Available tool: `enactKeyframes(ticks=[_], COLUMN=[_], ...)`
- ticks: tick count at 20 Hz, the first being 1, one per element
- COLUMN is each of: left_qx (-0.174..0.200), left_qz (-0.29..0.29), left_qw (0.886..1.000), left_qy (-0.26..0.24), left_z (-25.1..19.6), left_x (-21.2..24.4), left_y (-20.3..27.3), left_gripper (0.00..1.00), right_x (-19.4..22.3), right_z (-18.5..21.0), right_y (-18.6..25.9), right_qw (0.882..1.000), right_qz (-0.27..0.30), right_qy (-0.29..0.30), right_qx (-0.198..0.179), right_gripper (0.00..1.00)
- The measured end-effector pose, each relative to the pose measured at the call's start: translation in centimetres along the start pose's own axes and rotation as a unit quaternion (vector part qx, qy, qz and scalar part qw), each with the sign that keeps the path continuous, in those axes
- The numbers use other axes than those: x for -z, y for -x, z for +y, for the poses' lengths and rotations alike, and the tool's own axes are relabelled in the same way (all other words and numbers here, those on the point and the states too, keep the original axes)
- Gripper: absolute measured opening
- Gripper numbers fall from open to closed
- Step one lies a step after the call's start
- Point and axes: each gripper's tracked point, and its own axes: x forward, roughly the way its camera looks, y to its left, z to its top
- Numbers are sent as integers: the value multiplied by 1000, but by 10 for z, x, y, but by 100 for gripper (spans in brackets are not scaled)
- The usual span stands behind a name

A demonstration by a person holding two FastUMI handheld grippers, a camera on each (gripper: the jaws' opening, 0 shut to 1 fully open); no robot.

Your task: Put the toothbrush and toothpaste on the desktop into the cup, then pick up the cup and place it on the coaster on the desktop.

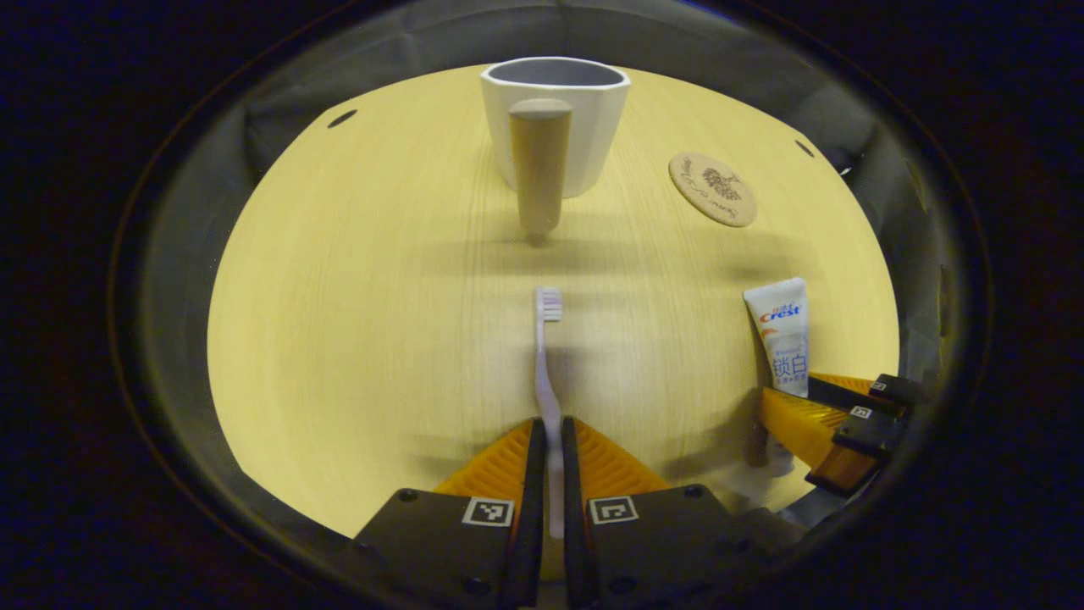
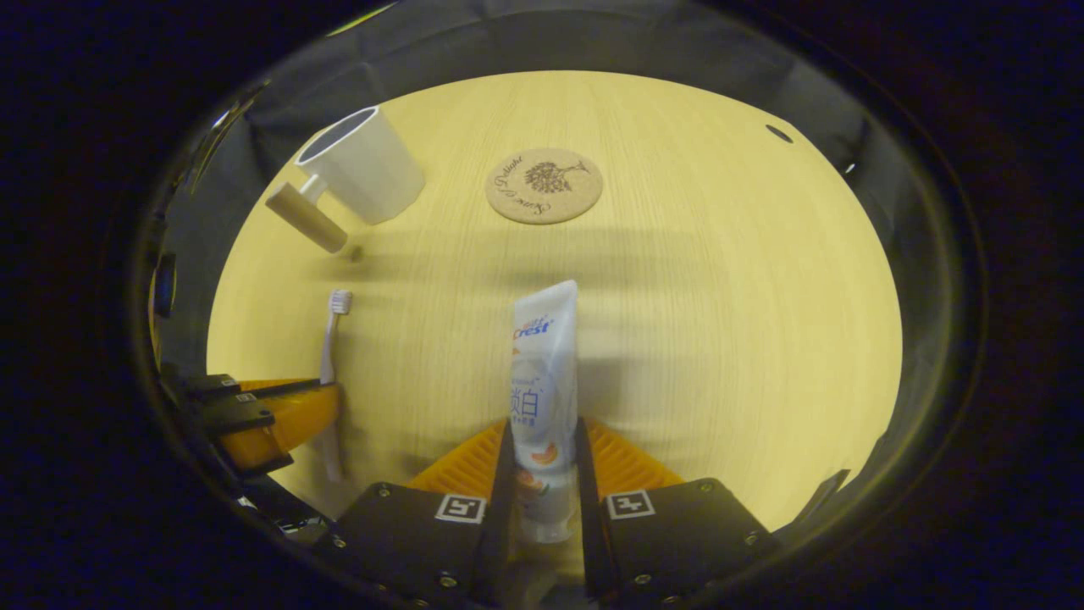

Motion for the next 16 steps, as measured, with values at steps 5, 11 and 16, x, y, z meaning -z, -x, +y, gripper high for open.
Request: enactKeyframes(ticks=[5,11,16], left_qx=[15,53,86], left_qz=[-18,-55,-99], left_qw=[1000,997,991], left_qy=[6,31,32], left_z=[1,-11,-24], left_x=[0,1,8], left_y=[2,11,49], left_gripper=[11,11,11], right_x=[0,-14,-22], right_z=[6,7,11], right_y=[2,23,49], right_qw=[999,995,991], right_qz=[-19,-68,-110], right_qy=[-21,-37,-36], right_qx=[-30,-57,-72], right_gripper=[23,22,22])
